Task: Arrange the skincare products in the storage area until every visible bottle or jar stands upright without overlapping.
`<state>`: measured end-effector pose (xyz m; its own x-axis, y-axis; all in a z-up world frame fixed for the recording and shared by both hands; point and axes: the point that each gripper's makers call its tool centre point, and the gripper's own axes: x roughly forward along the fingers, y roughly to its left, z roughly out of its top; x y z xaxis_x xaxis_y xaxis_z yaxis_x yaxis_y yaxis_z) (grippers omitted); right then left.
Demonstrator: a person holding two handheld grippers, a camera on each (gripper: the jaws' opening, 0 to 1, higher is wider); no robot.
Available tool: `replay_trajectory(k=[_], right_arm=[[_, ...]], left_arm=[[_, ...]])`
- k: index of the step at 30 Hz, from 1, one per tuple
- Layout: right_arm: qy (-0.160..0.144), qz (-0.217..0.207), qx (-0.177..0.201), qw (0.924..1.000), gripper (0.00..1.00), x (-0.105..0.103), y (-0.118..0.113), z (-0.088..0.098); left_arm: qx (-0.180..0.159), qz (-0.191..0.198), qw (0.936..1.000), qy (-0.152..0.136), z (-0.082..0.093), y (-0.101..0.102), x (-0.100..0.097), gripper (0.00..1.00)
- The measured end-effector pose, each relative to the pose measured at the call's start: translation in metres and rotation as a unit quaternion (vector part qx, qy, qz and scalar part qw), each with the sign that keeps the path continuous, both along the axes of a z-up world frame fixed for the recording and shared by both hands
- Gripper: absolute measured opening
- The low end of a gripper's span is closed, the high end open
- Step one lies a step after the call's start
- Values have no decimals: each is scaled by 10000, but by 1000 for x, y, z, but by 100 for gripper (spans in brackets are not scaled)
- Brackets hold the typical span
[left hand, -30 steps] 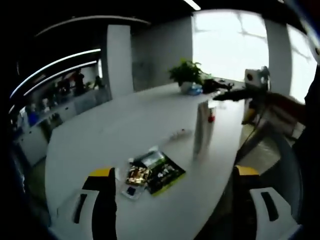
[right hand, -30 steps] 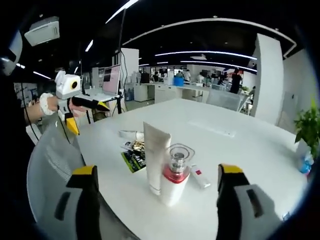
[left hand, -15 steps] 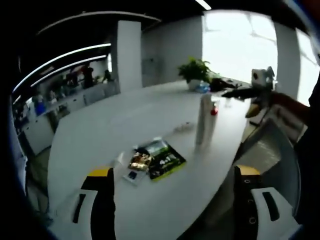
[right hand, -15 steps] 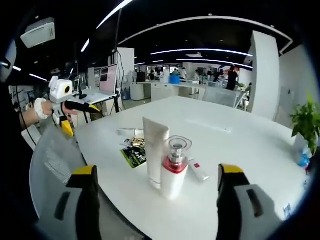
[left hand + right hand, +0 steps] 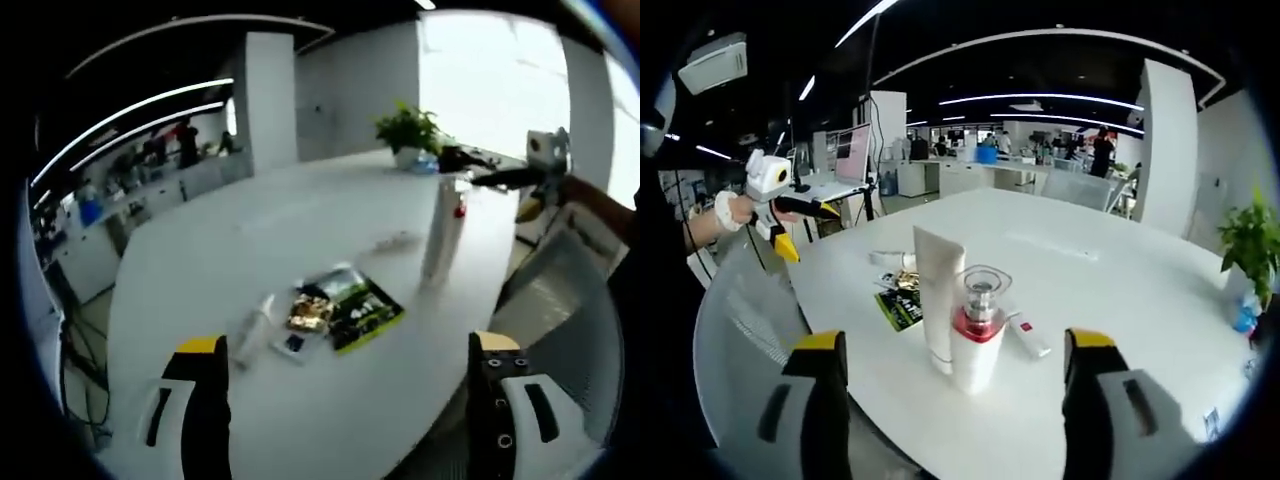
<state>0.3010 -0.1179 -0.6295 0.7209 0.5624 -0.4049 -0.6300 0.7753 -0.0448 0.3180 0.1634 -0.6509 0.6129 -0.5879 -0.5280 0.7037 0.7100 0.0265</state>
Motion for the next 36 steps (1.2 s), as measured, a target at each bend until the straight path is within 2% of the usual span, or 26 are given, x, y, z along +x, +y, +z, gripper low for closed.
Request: replay_trajectory(k=[5,9,10,14,16,19,22,25,29,32,36], right_arm=[[58,-133,98,9998,71,3,-2,-1],[91,-147,143,9997,62,2,-2,-4],[88,-151,142,9997,61,2,-2,-5],[159,-137,145,9997,55,-1,-2,-7],[200,-124,169,9996,53,-2,-1,-7],[227,-171,187,9994,50,-1,-4,-8],[276,-229,310,9989,49,0,-5,-9],[323,-264,336,9986,48,1,-5,-10],[368,-297,352,9983,47,1,-6,-11],[406,-328,303,9982,46,1,-8,-12],[445,-407,371,9975,45,1,-10,-13]], left_arm=[[295,-214,9992,145,-10,2,13,96],[804,-411,9951,398,-30,11,27,90],[829,-422,9949,397,-31,11,31,88],[986,-408,9934,411,-34,15,55,74],[1017,-356,9936,324,-35,19,70,67],[1230,-333,9914,283,-43,25,90,51],[1263,-191,9910,401,-51,29,108,44],[1524,-66,9862,639,-66,35,122,43],[2079,-259,9728,991,-91,42,130,38],[1993,-175,9729,1157,-99,39,136,35],[2170,-260,9661,1375,-110,39,138,33]])
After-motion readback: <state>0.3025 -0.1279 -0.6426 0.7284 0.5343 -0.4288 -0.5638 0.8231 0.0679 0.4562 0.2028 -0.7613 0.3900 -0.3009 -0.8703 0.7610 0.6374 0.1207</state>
